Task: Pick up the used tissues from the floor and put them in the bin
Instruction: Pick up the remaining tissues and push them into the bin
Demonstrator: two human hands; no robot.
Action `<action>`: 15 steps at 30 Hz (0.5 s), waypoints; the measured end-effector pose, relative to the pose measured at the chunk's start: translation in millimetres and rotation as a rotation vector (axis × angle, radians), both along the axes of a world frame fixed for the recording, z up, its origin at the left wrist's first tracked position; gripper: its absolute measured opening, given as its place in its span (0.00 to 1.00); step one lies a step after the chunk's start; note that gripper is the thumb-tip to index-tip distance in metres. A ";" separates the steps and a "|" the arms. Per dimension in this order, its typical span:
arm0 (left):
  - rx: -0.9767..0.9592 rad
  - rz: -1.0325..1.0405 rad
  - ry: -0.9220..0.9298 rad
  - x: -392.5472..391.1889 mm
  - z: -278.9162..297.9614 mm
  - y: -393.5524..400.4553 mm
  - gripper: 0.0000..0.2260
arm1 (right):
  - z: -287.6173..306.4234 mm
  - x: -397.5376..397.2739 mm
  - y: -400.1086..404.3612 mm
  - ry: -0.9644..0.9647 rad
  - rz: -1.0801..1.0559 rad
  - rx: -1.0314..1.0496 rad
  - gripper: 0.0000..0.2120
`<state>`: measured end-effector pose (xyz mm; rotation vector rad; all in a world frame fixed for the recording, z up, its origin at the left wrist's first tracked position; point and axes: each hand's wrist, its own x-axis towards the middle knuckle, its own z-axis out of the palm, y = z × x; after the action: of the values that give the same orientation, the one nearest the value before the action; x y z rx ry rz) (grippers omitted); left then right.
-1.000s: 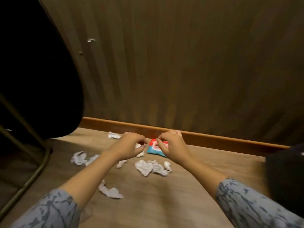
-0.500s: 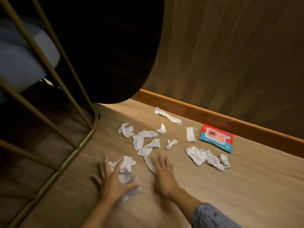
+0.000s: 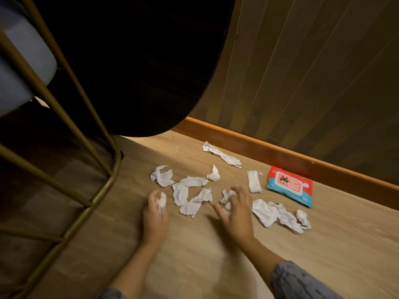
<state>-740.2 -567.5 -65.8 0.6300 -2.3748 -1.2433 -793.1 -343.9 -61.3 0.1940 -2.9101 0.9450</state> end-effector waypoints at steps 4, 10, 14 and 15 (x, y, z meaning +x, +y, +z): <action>-0.121 -0.211 -0.043 -74.0 -0.4 -22.6 0.22 | 5.7 -33.8 -45.4 -0.201 -0.005 -0.008 0.46; -0.178 -0.331 -0.193 -87.3 -34.9 -9.9 0.22 | -28.5 16.4 -84.2 -0.083 0.137 -0.278 0.15; -0.139 -0.264 -0.007 -73.7 -35.2 -1.2 0.21 | -35.4 28.2 -45.3 0.020 0.170 -0.321 0.12; -0.118 -0.225 0.026 -74.6 -31.5 4.6 0.25 | -32.8 24.0 -32.7 0.017 0.147 -0.322 0.13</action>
<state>-814.7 -562.9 -97.3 0.3149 -2.5289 -1.1798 -769.1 -376.7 -94.1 0.3948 -2.7061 1.4077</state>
